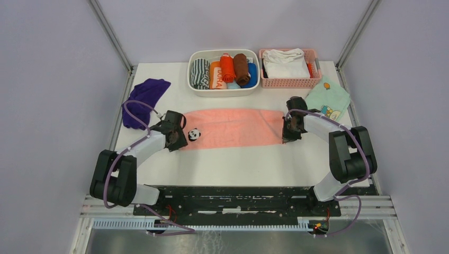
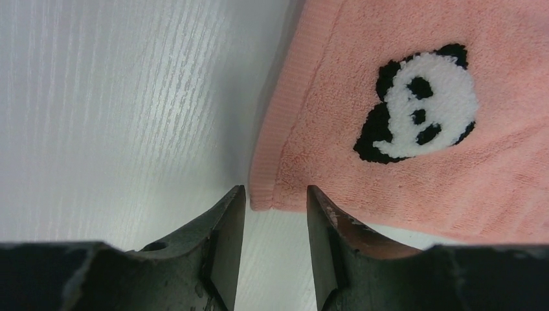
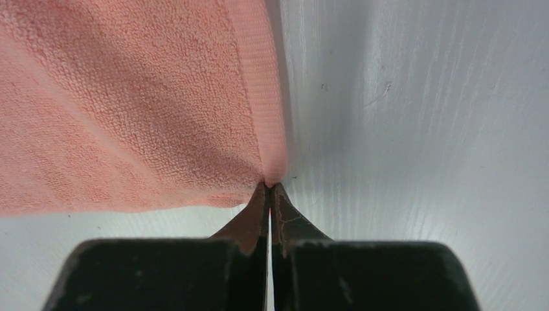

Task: Roll the towels
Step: Flatten out the towel at the center of the board.

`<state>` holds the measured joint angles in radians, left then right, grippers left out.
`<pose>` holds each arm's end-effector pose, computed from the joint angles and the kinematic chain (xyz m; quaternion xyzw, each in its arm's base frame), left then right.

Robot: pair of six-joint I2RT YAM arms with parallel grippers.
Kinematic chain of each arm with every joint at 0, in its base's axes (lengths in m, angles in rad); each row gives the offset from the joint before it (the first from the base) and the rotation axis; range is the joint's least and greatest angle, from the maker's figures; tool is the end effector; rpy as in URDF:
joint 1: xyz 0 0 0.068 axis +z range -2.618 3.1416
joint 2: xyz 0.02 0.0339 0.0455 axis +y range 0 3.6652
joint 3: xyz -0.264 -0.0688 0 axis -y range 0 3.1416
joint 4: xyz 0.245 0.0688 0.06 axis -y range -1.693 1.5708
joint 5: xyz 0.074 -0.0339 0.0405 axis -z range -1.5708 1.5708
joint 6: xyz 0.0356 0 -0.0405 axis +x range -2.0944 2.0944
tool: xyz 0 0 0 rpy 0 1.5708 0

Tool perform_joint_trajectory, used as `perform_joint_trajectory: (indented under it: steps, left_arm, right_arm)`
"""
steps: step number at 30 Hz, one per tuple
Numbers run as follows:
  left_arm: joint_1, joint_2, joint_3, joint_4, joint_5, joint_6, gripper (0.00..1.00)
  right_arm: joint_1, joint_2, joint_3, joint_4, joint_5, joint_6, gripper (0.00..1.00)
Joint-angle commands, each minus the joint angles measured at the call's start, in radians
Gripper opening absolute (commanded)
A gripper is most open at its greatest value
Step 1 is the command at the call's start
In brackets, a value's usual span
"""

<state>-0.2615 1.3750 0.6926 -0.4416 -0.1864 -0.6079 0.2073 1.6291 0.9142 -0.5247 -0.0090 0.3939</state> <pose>0.2371 -0.0566 0.1662 -0.1876 0.9528 -0.0106 0.2383 0.2890 0.0611 0.1581 0.0912 0.9821 0.0530 0.1561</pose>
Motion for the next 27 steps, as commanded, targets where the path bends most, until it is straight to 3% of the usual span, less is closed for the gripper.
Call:
perform_joint_trajectory:
  steps: [1,9,15,27]
  left_arm:
    - [-0.011,0.029,0.034,-0.021,-0.048,0.036,0.46]
    - [-0.015,0.075,0.024,-0.020,-0.061,0.035,0.32]
    - [-0.015,0.051,0.039,-0.032,-0.070,0.038,0.03]
    - [-0.015,-0.330,0.297,-0.193,-0.226,0.086,0.03]
  right_arm:
    - [0.003,-0.034,0.005,0.003,-0.014,-0.012,0.01]
    - [0.002,-0.053,0.005,0.003,-0.010,-0.014,0.01]
    - [0.003,-0.079,0.015,-0.001,-0.010,-0.014,0.01]
    - [0.001,-0.335,0.214,-0.208,0.112,-0.051,0.00]
